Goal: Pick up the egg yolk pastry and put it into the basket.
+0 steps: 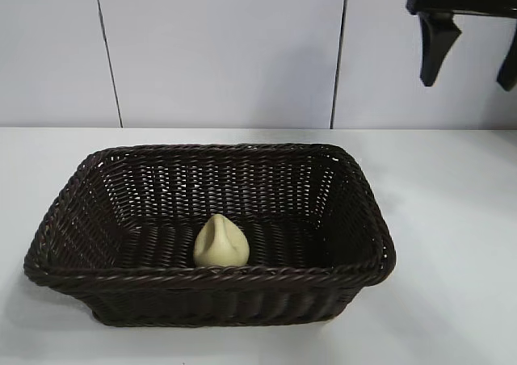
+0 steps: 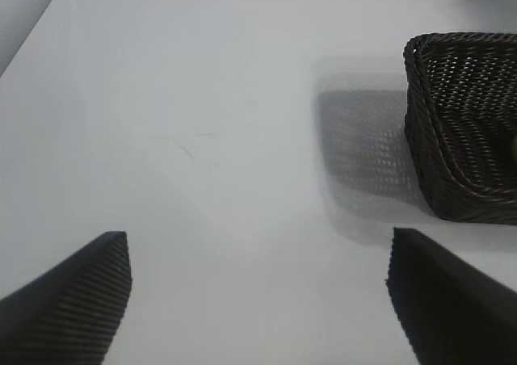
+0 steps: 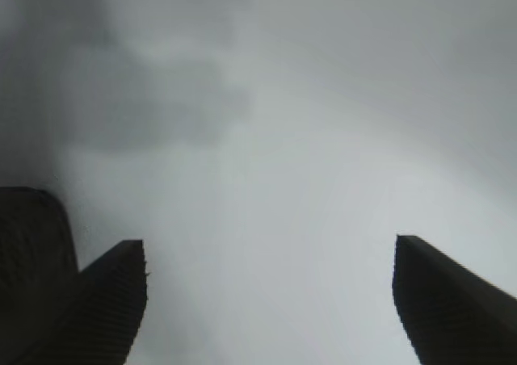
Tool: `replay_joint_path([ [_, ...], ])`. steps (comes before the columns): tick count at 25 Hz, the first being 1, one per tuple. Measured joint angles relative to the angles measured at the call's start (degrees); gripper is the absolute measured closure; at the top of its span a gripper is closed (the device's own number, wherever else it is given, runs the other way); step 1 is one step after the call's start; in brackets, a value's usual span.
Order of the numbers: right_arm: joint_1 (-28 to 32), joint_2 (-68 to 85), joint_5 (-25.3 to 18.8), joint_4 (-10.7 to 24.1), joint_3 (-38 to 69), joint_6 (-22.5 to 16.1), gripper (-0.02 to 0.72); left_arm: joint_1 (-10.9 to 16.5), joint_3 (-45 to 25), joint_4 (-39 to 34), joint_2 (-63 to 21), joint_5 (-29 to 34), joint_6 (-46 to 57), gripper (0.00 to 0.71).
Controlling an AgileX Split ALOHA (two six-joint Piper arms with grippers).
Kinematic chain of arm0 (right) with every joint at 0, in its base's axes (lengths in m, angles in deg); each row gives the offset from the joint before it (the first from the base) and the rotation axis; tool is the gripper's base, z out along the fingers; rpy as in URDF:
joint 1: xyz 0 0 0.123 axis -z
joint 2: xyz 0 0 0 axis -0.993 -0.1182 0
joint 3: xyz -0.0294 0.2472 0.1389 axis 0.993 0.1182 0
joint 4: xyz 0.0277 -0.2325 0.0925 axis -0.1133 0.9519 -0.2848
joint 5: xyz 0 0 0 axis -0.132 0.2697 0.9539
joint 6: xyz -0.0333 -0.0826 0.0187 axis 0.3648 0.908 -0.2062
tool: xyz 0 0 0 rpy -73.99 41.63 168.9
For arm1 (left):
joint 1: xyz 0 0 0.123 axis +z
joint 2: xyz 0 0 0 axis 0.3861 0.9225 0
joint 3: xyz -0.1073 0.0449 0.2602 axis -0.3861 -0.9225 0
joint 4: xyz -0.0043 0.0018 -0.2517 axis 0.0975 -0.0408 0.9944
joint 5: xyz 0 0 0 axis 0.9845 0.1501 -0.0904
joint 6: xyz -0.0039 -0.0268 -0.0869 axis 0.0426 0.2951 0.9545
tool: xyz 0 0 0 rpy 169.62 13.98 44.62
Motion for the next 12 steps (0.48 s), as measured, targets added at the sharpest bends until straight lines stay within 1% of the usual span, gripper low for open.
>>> replay_joint_path([
  [3,0.05,0.0,-0.3,-0.39,0.0,0.12,0.104,0.0,0.0,0.0,0.0,0.0,0.0,0.083],
  [9,-1.29,1.57,-0.41,-3.68,0.18,0.85,0.104,0.0,0.0,0.0,0.0,0.0,0.0,0.083],
  [12,-2.34,5.12,-0.34,-3.92,2.65,1.78,0.104,0.0,0.0,0.0,0.0,0.0,0.0,0.083],
])
